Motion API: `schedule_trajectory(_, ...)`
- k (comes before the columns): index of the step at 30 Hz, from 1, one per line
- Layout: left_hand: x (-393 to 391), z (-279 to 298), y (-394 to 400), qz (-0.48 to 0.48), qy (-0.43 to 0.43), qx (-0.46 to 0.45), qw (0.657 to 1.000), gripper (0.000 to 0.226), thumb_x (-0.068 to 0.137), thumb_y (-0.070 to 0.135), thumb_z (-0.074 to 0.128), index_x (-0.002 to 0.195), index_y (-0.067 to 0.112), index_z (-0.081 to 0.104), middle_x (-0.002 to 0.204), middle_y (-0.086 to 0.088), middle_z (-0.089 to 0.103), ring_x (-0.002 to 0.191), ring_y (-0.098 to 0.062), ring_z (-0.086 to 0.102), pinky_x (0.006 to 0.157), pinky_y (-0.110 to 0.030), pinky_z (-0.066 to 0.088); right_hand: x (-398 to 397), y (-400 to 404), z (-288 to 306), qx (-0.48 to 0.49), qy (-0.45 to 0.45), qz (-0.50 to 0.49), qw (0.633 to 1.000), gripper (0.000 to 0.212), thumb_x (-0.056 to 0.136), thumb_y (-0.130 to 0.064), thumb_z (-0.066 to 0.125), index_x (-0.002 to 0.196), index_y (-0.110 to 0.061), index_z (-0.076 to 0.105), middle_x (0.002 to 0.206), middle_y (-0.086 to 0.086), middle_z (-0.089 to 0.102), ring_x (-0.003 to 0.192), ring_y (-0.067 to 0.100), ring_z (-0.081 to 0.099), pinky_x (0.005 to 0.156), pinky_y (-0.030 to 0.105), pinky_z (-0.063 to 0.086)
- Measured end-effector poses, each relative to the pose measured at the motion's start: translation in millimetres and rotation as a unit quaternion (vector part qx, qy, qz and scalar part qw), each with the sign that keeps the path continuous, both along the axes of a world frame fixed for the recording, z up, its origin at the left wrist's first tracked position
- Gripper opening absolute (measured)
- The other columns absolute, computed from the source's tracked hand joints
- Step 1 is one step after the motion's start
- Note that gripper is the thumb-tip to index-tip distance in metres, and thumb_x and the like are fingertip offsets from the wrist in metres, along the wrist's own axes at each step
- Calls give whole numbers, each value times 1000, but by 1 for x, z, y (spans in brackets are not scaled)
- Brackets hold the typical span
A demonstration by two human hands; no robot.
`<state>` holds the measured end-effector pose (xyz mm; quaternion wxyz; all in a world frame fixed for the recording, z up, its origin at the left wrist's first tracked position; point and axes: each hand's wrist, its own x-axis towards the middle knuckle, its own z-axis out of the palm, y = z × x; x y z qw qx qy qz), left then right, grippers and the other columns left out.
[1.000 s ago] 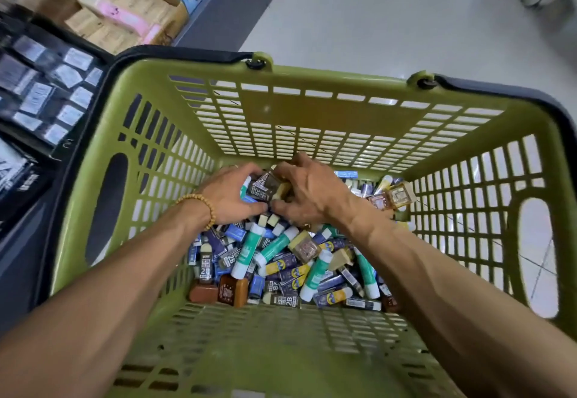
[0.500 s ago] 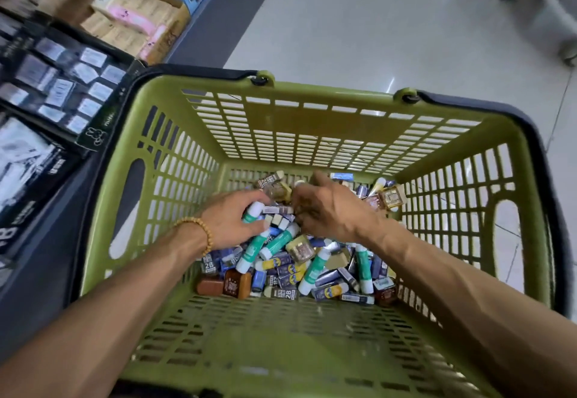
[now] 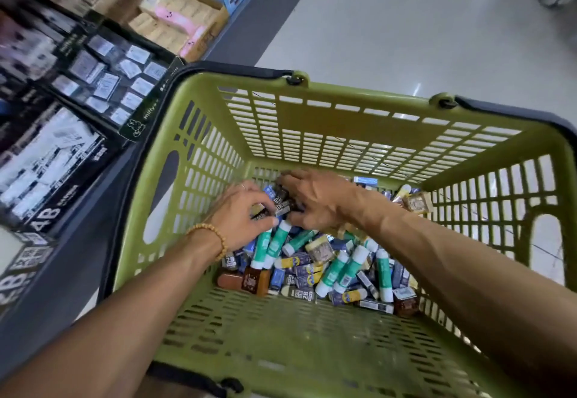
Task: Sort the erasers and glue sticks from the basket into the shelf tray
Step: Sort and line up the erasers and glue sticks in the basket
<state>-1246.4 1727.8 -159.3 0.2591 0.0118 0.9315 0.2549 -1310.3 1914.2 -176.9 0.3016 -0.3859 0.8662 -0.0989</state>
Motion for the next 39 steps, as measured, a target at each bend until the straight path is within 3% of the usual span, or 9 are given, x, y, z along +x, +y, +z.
schedule_trajectory(5, -14, -20, 0, -48, -84, -55, 994, 83, 80, 50, 71, 148, 25, 31, 154, 2, 31, 140, -20, 30, 111, -31, 26, -11, 4, -16, 79, -45, 23, 996, 83, 88, -70, 49, 155, -29, 22, 154, 12, 30, 138, 31, 35, 110, 47, 35)
schedule_trajectory(8, -16, -21, 7, -94, -98, -111, 985, 88, 82, 53, 64, 153, 31, 17, 160, 4, 18, 145, -19, 17, 116, -38, 20, -10, 13, -17, 45, -98, -31, 994, 68, 85, -69, 56, 139, -31, 38, 111, 5, 63, 101, 23, 60, 95, 42, 50)
schedule_trajectory(10, -14, -21, 12, -119, -109, -126, 979, 87, 81, 50, 63, 152, 35, 16, 160, 4, 18, 145, -19, 16, 117, -43, 20, -7, 15, -16, -8, -117, -62, 991, 48, 86, -57, 65, 119, -28, 46, 78, -3, 63, 71, 14, 61, 75, 38, 55)
schedule_trajectory(12, -12, -21, 13, -112, -118, -104, 981, 78, 78, 46, 66, 146, 41, 27, 152, 5, 33, 137, -21, 25, 112, -45, 27, -1, 19, -14, -29, -111, -56, 992, 36, 90, -49, 63, 111, -25, 47, 71, -2, 57, 62, 12, 56, 65, 34, 51)
schedule_trajectory(16, -15, -4, 20, -94, -116, -24, 988, 57, 80, 40, 69, 132, 43, 46, 102, 19, 48, 116, -20, 36, 93, -34, 38, 22, 44, -8, -40, -102, -60, 992, 24, 100, -44, 48, 113, -26, 39, 92, 3, 51, 71, 9, 50, 67, 31, 46)
schedule_trajectory(22, 12, 7, 33, -131, -86, 12, 988, 48, 93, 39, 57, 138, 40, 41, 152, 2, 36, 141, -21, 29, 114, -33, 21, 53, 82, 11, -22, -90, -133, 987, 30, 101, -46, 46, 121, -26, 35, 106, -2, 50, 83, 19, 59, 79, 40, 55)
schedule_trajectory(28, 32, 21, 32, -213, -83, -11, 974, 61, 88, 47, 59, 143, 43, 32, 134, 6, 37, 125, -16, 36, 105, -36, 31, 78, 109, 26, 141, -48, -53, 987, 39, 93, -57, 49, 119, -29, 42, 112, 0, 49, 101, 18, 49, 96, 44, 48)
schedule_trajectory(34, 21, 10, 27, -98, -45, 63, 992, 24, 96, 36, 54, 114, 24, 64, 110, 8, 55, 107, -16, 54, 91, -31, 43, 48, 71, 29, 27, 18, -113, 993, 51, 94, -58, 46, 126, -18, 53, 114, 6, 54, 102, 22, 51, 89, 46, 51)
schedule_trajectory(39, -2, -8, 26, -46, 34, -21, 998, 41, 89, 42, 61, 127, 29, 56, 128, 2, 49, 123, -19, 41, 104, -37, 36, 18, 31, 7, 63, -32, -63, 995, 77, 92, -70, 38, 150, -20, 31, 144, 11, 44, 125, 29, 46, 104, 48, 44)
